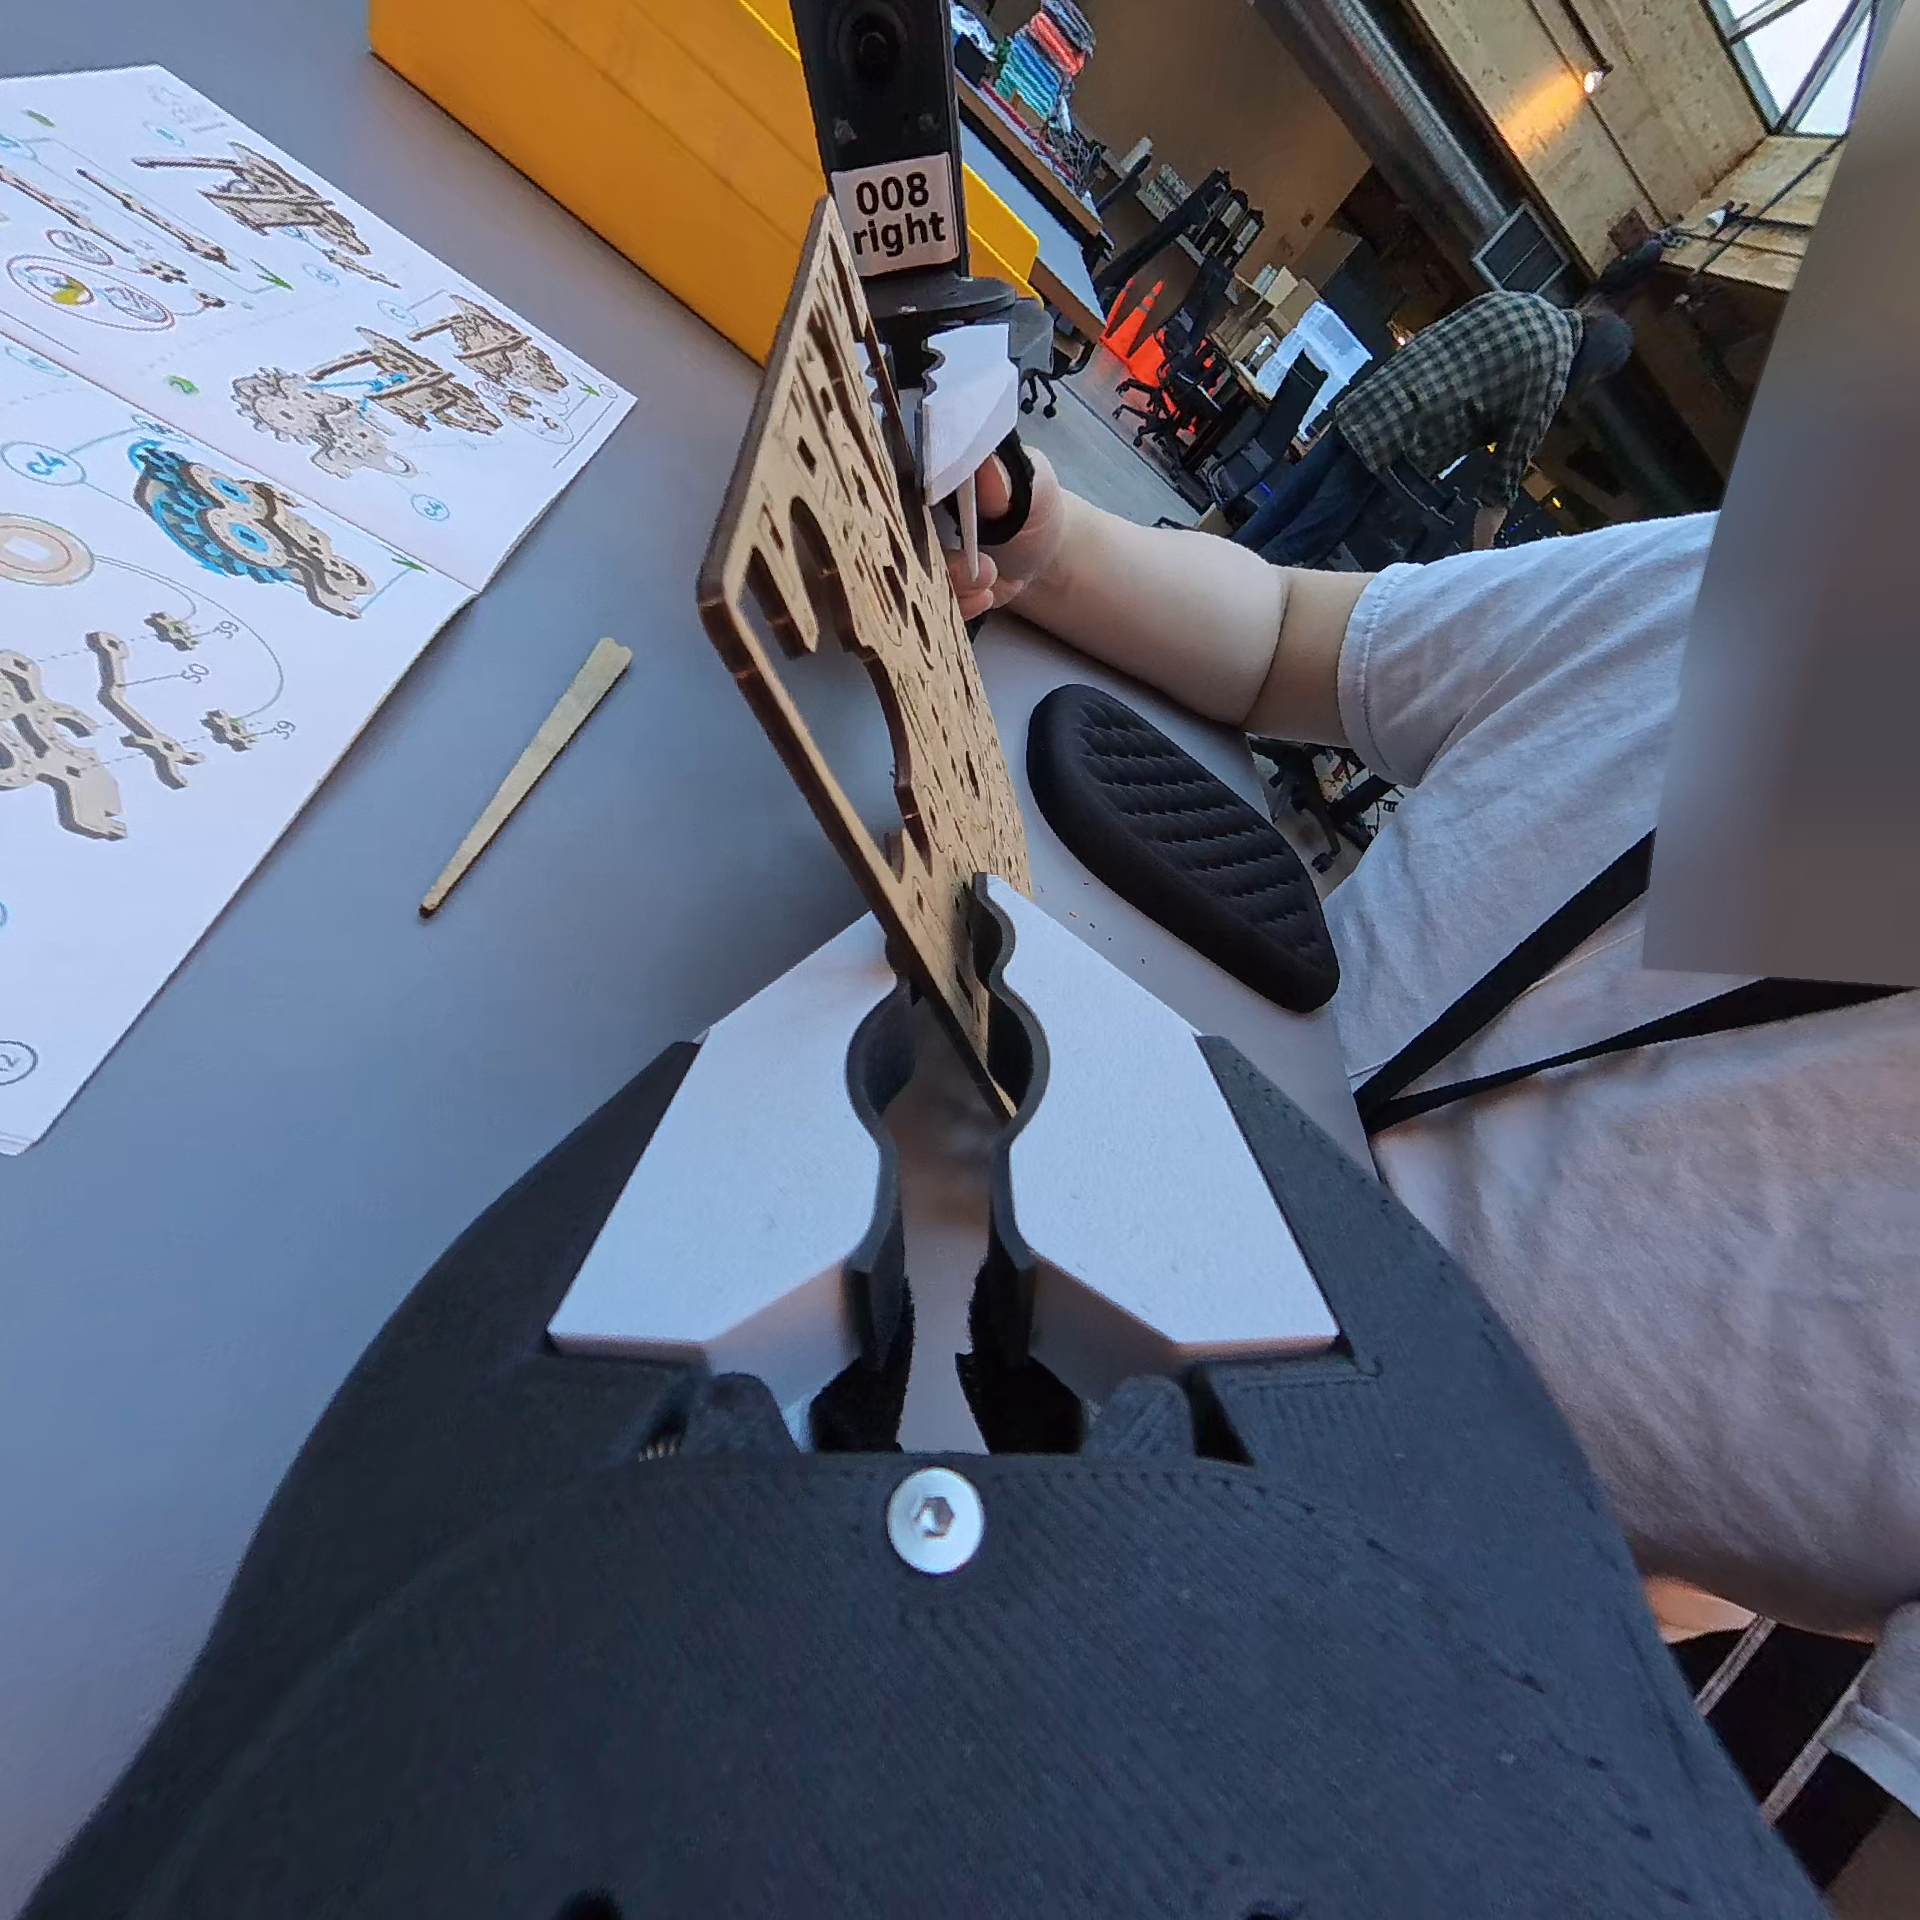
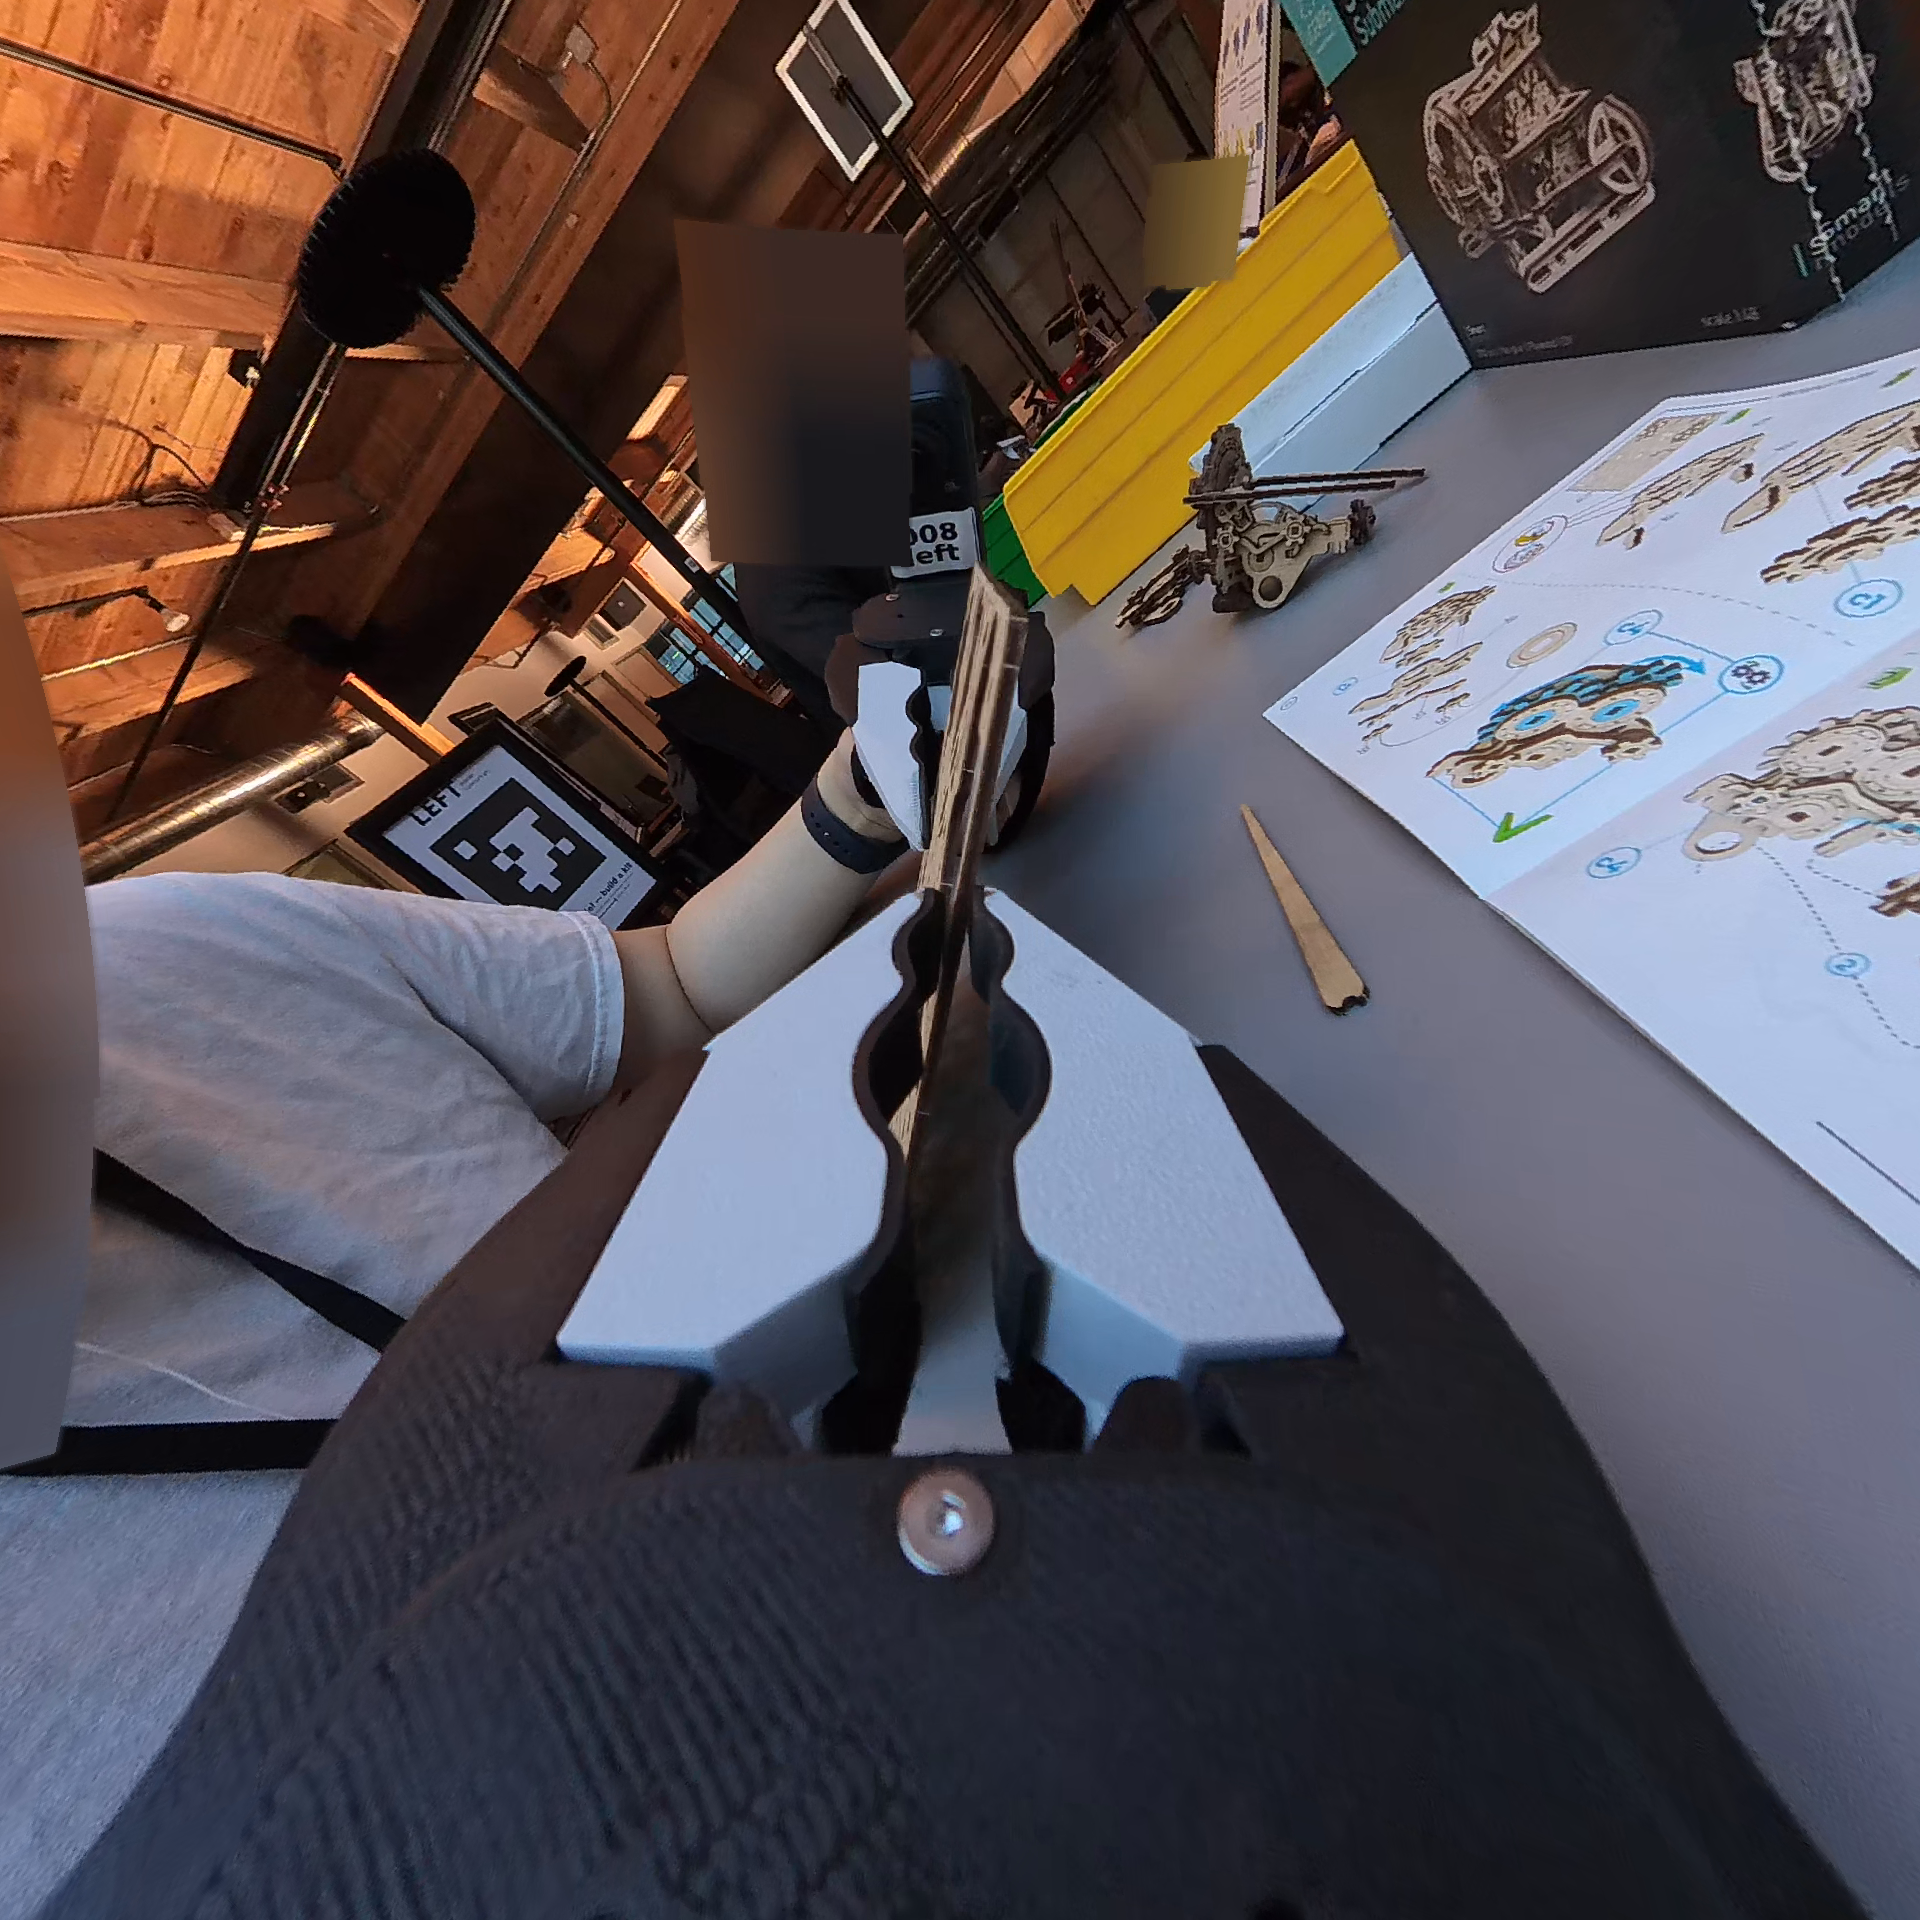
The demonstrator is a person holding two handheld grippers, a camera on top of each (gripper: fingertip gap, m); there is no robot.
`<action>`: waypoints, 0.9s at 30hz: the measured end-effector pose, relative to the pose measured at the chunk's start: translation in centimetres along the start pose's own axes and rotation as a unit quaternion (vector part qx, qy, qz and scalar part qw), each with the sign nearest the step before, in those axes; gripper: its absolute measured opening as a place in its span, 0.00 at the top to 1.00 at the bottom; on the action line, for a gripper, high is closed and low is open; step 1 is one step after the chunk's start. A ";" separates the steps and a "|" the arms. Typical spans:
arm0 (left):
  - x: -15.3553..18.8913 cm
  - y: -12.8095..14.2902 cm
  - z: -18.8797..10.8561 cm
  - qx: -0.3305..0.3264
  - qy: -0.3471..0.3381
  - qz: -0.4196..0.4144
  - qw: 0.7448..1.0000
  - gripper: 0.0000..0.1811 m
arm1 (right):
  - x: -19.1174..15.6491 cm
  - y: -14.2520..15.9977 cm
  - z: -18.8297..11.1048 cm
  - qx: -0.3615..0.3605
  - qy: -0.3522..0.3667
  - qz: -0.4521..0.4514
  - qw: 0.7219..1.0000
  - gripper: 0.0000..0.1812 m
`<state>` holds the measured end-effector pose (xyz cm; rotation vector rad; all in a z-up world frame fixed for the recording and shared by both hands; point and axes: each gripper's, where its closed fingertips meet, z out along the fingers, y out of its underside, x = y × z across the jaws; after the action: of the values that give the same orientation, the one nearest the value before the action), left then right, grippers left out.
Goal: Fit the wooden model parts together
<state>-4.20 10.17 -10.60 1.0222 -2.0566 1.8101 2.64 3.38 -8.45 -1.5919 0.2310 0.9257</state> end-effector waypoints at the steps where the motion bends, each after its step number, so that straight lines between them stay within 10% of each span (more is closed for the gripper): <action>1: -0.1 0.0 0.0 -0.001 -0.003 0.001 1.000 0.98 | 0.0 0.0 0.0 -0.001 0.001 0.000 1.000 0.99; 21: -0.1 -0.1 0.1 -0.005 -0.002 -0.023 1.000 0.98 | 0.0 -0.4 -0.2 0.012 0.005 -0.006 1.000 0.92; 27: 0.1 0.3 -0.2 -0.018 0.010 -0.020 1.000 0.99 | 1.8 -4.5 -3.2 0.024 0.185 -0.204 0.961 0.71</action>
<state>-4.55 10.30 -10.73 1.0235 -2.0365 1.7496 7.95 2.24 -6.43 -1.6764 0.1743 0.2991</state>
